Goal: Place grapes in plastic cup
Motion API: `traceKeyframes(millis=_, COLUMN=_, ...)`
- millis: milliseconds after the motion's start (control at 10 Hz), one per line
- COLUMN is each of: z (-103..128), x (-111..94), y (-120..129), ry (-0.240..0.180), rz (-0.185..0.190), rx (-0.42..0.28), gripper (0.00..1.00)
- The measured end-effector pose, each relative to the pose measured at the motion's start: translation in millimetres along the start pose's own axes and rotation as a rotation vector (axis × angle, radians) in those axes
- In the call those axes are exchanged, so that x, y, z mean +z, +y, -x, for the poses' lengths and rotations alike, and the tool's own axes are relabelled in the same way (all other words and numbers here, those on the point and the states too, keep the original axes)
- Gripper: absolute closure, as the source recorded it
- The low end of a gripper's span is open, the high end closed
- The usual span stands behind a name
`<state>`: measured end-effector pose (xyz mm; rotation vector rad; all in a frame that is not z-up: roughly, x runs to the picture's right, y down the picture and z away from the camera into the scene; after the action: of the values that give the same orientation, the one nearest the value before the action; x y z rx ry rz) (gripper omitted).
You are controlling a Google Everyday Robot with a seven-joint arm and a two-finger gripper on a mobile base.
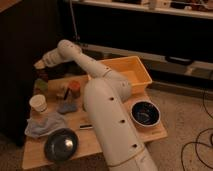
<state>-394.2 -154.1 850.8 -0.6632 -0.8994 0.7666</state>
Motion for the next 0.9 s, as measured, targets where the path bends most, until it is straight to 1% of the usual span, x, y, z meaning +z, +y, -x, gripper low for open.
traceKeyframes(millis=600, z=2.1, x=6.3, y=-2.5, ry=-0.006, rz=0.017, rx=0.01, gripper=1.0)
traceKeyframes(millis=900, z=5.2, x=9.8, y=-0.6, ry=-0.005, rz=0.035, rx=0.011, gripper=1.0)
